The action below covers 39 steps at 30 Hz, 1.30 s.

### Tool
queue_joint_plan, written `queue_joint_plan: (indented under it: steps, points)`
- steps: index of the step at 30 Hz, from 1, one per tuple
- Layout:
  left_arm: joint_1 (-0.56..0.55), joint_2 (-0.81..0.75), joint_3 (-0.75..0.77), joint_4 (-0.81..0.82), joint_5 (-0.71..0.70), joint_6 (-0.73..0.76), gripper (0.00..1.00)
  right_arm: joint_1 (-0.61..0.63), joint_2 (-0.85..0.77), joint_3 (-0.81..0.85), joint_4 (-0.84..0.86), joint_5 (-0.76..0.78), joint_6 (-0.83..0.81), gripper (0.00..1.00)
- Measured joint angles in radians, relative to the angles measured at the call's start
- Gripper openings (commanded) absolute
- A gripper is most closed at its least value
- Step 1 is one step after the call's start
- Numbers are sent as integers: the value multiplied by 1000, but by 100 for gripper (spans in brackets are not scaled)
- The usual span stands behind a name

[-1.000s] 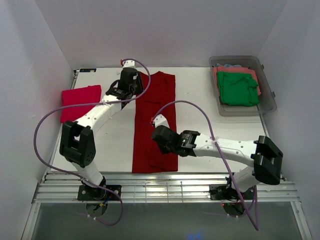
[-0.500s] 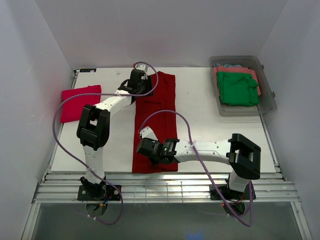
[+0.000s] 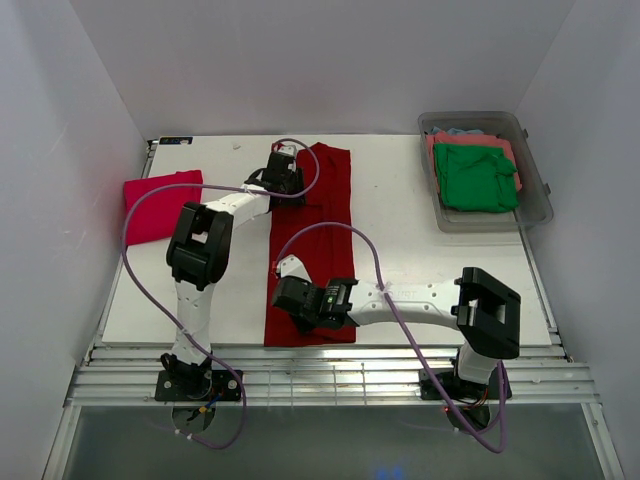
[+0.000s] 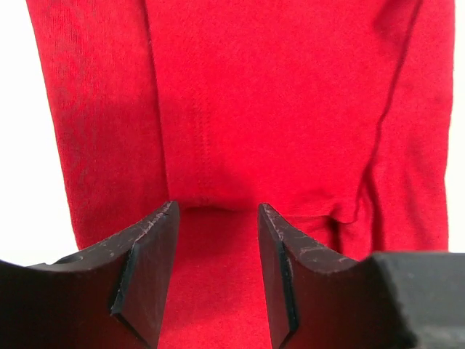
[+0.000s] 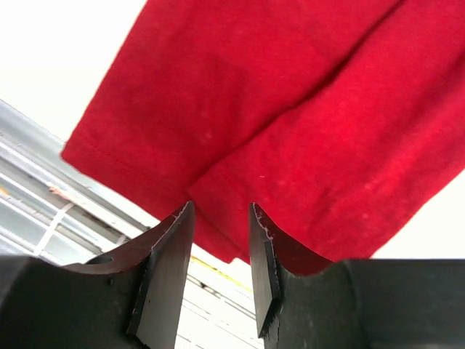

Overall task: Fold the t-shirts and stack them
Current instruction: Fold the tshirt

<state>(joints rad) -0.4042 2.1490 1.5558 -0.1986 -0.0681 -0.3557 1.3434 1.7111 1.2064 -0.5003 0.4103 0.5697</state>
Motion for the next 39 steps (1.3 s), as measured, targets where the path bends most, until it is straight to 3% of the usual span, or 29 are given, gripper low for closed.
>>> queue_joint_plan:
  steps: [24,31,39]
  points:
    - [0,23,-3,-25,-29,-4,56,21,89,-13,47,-77,6,39]
    - [0,23,-3,-25,-30,-4,56,21,116,-14,58,-76,3,17]
    - [0,23,-3,-25,-31,-3,56,21,122,-14,58,-69,3,11]
